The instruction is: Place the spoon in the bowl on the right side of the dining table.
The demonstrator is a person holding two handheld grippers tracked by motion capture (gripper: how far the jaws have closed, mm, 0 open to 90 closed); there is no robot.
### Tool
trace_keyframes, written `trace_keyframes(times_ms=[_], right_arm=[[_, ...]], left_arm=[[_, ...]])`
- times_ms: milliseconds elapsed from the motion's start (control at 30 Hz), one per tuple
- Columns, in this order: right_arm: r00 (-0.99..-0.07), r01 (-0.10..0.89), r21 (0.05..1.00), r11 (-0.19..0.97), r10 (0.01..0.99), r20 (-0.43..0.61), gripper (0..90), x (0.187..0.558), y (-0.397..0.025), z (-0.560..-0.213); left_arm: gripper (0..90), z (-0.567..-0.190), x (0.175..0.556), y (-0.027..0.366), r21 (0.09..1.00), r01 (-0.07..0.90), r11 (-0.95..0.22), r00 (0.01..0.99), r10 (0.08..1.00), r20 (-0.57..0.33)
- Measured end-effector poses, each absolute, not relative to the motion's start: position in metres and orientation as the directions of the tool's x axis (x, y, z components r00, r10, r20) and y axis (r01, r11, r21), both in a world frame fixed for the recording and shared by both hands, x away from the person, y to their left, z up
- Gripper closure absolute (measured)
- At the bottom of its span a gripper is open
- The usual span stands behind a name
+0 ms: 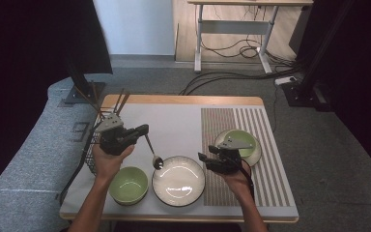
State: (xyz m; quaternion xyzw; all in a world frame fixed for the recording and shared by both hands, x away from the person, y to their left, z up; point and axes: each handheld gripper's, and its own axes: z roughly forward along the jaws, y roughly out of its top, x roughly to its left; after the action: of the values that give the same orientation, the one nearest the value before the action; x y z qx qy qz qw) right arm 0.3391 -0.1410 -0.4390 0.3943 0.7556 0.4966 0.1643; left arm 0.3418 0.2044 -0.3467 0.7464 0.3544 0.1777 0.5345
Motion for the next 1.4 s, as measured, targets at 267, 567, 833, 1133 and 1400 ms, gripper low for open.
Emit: trace_keyframes(times_ms=[267,567,833,1133,1400], right_arm=[[-0.649,0.434,0.876,0.211,0.748,0.141,46.5,0.339,-0.134,-0.44],[-0.654,0.432,0.876,0.216,0.744,0.138,46.4,0.34,-0.129,-0.441],[-0.657,0.433,0.873,0.225,0.742,0.135,46.3,0.34,-0.127,-0.441],[-0.663,0.428,0.875,0.228,0.737,0.132,46.3,0.341,-0.122,-0.441],[-0.667,0.426,0.876,0.225,0.732,0.137,45.9,0.34,-0.119,-0.44]], left_arm=[[90.0,-0.347,0.343,0.201,0.924,0.34,-0.176,0.691,0.713,-0.118],[90.0,-0.344,0.342,0.191,0.923,0.32,-0.213,0.693,0.717,-0.075],[90.0,-0.343,0.343,0.188,0.923,0.321,-0.213,0.699,0.711,-0.08],[90.0,-0.345,0.347,0.185,0.92,0.337,-0.199,0.715,0.69,-0.113],[90.0,-0.344,0.349,0.181,0.92,0.337,-0.202,0.722,0.683,-0.115]])
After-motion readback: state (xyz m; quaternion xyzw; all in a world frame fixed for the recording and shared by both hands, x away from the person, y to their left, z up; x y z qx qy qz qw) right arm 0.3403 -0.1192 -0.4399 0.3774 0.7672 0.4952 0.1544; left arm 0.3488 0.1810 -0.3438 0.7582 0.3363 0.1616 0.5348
